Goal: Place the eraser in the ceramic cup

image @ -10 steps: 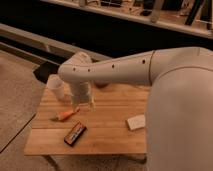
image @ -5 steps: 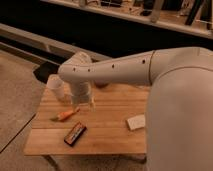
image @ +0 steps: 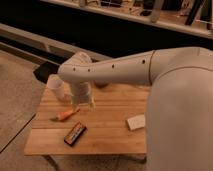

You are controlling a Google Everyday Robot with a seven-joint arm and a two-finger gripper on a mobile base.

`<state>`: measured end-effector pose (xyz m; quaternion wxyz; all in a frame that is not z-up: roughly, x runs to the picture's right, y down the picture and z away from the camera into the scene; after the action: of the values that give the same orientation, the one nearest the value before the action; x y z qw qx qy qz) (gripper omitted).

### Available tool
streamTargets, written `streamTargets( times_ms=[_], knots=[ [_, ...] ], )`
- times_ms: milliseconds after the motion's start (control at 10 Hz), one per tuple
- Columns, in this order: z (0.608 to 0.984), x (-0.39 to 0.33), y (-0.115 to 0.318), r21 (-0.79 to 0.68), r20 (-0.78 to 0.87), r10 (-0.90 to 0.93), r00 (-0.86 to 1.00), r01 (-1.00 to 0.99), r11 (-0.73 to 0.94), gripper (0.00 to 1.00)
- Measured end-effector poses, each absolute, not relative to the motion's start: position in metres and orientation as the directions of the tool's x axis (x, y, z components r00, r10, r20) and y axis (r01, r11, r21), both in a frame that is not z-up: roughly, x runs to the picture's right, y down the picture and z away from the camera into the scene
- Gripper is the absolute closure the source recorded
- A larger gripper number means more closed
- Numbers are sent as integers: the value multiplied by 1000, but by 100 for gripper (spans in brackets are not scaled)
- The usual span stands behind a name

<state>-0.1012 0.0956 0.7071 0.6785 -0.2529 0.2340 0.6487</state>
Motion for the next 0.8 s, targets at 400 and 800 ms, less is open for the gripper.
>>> streamTargets(
  times_ms=[400, 800],
  knots=[
    [728, -69, 74, 65, -601, 796, -79, -997, -50, 35],
    [725, -26, 79, 136, -581, 796, -166, -985, -106, 35]
  ],
)
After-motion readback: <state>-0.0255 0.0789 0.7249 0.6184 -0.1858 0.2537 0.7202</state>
